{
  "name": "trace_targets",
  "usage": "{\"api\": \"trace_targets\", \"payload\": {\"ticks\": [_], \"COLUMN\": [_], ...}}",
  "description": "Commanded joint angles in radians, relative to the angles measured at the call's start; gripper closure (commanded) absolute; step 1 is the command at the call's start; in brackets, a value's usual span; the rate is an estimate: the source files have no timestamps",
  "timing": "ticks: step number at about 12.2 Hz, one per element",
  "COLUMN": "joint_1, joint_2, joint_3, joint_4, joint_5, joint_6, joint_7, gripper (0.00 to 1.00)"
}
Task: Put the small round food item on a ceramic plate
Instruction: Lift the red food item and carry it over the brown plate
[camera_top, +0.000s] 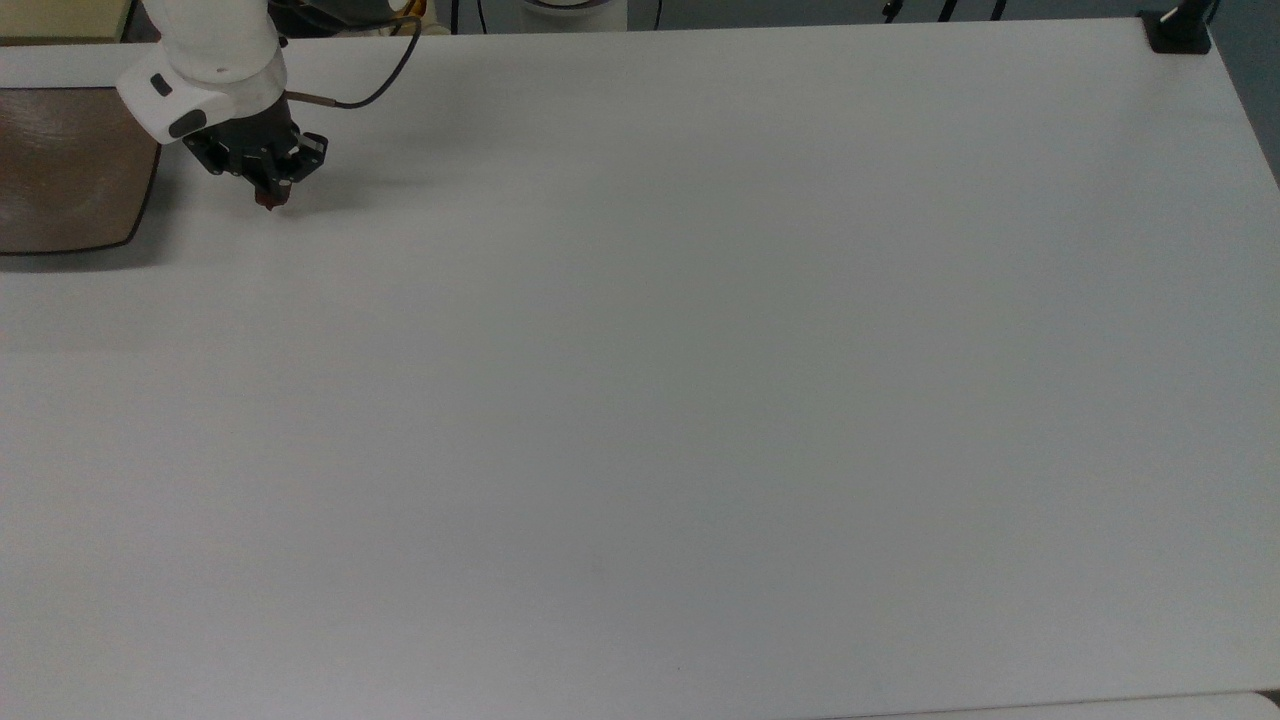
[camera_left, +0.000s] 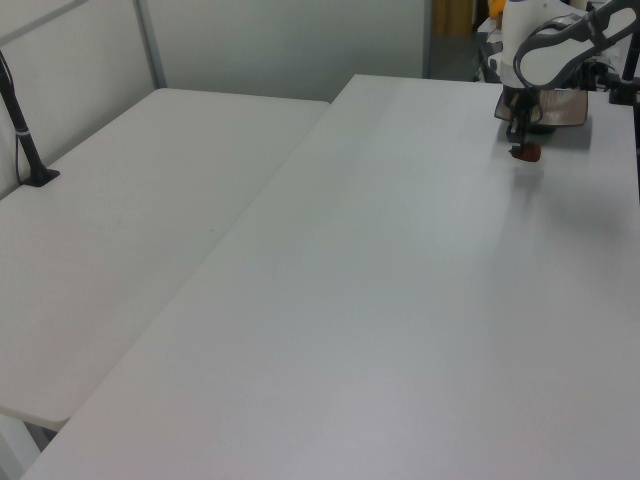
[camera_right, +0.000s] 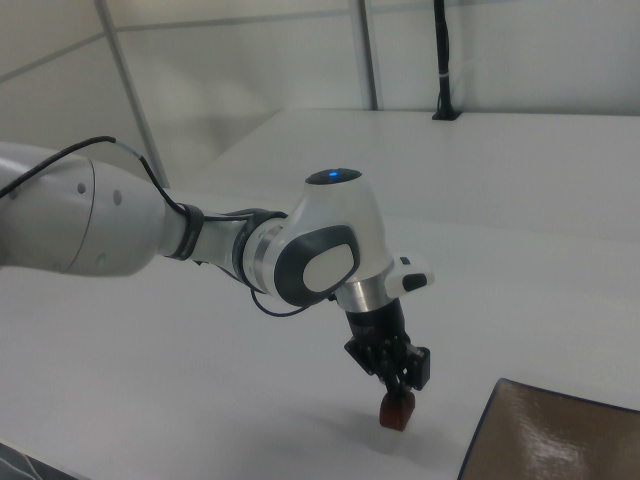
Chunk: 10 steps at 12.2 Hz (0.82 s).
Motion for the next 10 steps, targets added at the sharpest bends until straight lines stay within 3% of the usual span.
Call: {"api": "trace_targets", "payload": {"ticks": [1, 5, 10], "joint_1": [0.0, 0.002, -0.003], "joint_2": [-0.027, -0.025, 0.002], "joint_3": [-0.021, -0.076, -0.183], "joint_4": [0.037, 0.094, 0.152], "joint_5": [0.022, 0.02, 0.022], "joint_6": [-0.013, -0.03, -0.01], "joint_7": [-0.014, -0.101, -0.319], "gripper": [1.0, 1.0, 1.0]}}
